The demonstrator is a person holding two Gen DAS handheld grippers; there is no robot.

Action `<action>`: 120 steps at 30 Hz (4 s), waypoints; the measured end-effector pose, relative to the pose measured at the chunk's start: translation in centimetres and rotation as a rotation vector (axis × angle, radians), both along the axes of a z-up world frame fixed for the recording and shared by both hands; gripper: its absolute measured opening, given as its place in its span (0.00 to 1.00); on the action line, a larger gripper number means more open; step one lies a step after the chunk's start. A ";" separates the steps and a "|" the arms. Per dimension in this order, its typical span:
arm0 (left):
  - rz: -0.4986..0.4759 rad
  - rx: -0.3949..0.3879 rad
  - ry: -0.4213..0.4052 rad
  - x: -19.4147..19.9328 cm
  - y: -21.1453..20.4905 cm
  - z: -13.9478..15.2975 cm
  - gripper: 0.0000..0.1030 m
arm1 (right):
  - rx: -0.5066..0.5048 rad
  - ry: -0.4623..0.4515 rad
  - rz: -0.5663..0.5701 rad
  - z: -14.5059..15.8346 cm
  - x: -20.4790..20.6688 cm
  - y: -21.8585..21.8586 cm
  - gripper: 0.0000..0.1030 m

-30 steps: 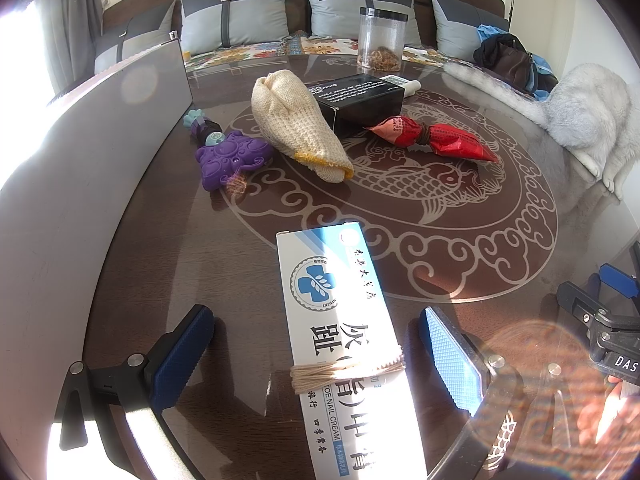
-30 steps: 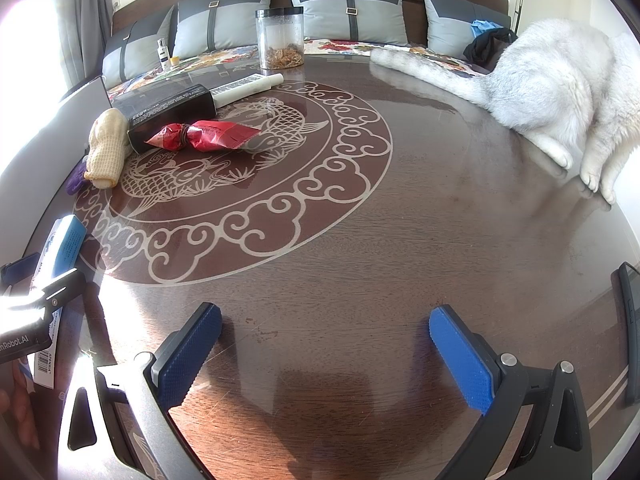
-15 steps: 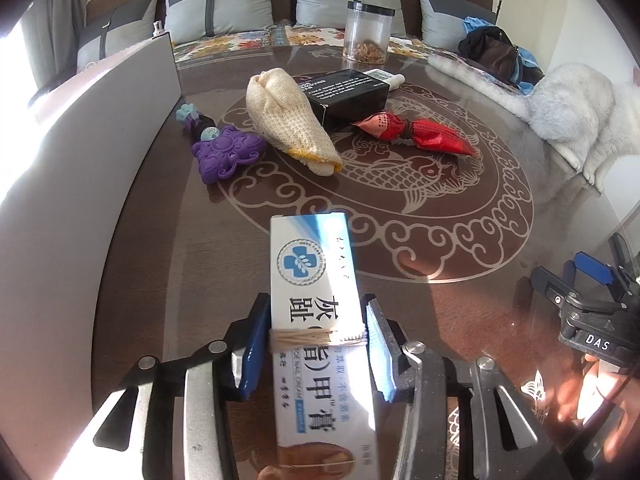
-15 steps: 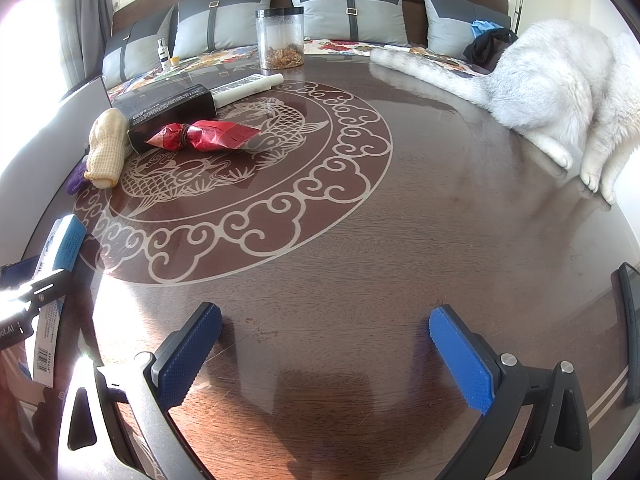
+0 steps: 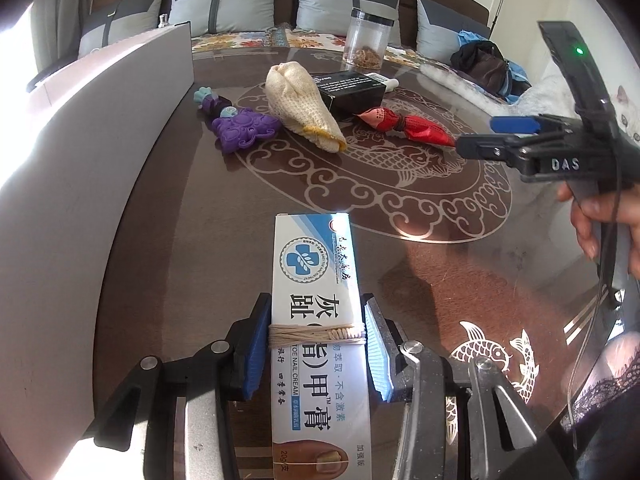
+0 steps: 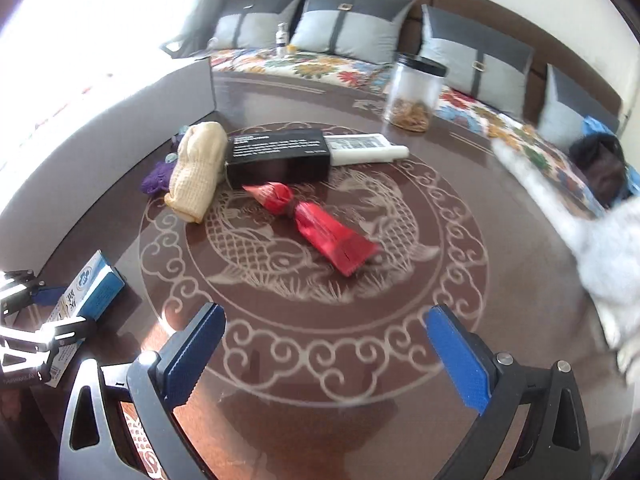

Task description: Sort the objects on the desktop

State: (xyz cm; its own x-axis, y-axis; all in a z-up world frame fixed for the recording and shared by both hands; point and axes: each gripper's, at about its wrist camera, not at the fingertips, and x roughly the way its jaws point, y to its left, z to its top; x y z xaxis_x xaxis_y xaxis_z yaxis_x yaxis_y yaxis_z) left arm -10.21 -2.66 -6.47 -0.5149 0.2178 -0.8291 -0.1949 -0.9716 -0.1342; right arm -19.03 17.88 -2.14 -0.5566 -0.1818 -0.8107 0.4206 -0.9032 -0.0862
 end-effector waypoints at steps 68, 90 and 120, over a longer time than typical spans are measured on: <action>0.068 0.076 0.133 6.2 -2.7 9.7 0.92 | 0.043 0.103 -0.284 -3.3 11.9 2.5 1.00; 0.113 -0.129 0.060 -2.5 4.2 -1.1 0.93 | -0.023 0.026 -0.328 -4.9 10.1 2.7 1.00; 0.046 -0.120 0.063 -6.2 4.6 -1.3 1.00 | -0.072 -0.006 -0.343 -5.2 9.8 3.3 1.00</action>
